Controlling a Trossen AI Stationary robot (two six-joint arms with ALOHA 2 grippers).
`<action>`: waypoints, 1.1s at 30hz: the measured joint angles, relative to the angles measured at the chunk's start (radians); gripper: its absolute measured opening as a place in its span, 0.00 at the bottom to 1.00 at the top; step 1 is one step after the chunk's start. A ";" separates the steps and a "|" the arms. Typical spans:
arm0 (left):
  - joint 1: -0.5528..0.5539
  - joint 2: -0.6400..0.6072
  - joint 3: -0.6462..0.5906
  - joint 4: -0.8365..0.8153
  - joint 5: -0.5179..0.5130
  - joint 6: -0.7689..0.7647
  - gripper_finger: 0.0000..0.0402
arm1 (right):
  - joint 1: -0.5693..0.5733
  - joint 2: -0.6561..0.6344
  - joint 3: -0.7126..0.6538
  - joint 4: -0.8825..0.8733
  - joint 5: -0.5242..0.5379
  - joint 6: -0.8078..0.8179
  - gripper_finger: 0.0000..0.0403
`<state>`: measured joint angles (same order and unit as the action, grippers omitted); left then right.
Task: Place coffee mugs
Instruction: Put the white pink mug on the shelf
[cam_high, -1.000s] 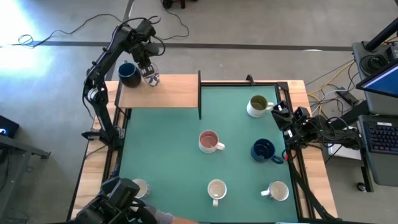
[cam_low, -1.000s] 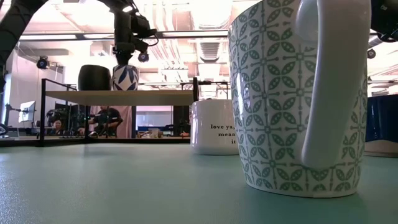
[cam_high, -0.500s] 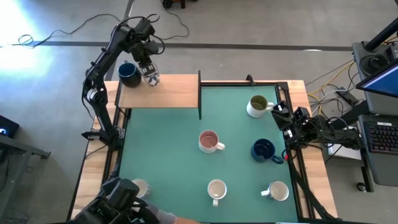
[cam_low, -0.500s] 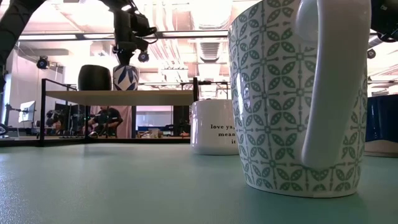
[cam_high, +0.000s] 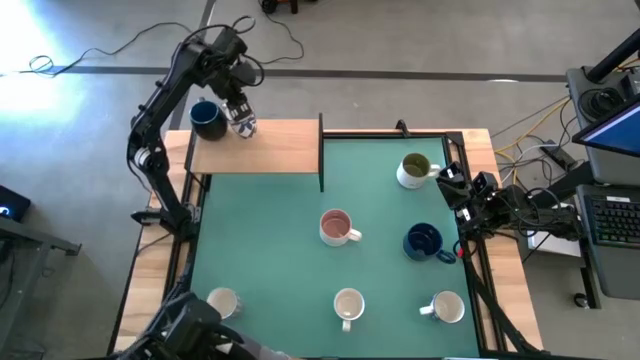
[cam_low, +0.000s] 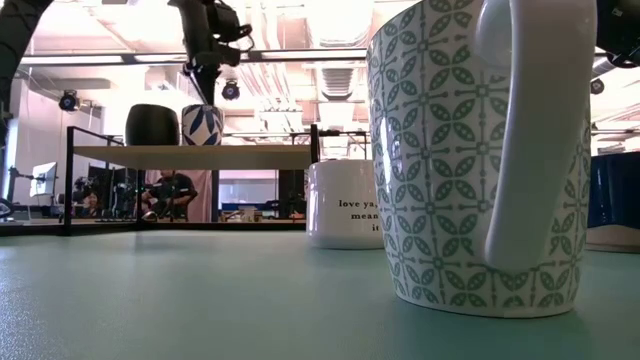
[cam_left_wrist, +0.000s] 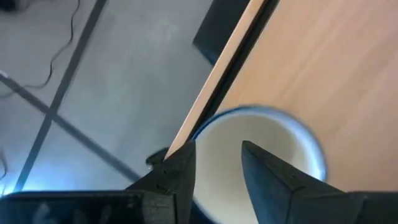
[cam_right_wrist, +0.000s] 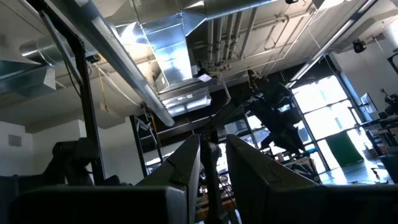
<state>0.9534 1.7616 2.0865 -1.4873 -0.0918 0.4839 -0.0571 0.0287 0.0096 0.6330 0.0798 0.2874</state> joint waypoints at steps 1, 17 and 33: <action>-0.009 -0.006 0.000 0.009 0.012 -0.005 0.29 | 0.000 0.000 0.000 0.000 0.000 0.000 0.17; -0.400 -0.015 -0.002 -0.003 0.184 -0.259 0.29 | 0.000 0.000 0.000 0.000 0.000 0.000 0.17; -0.778 -0.013 -0.351 0.302 0.073 -0.606 0.38 | 0.000 0.000 0.000 0.000 0.000 0.000 0.17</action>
<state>0.1757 1.7489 1.7357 -1.1851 -0.0189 -0.1222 -0.0574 0.0284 0.0097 0.6327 0.0796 0.2874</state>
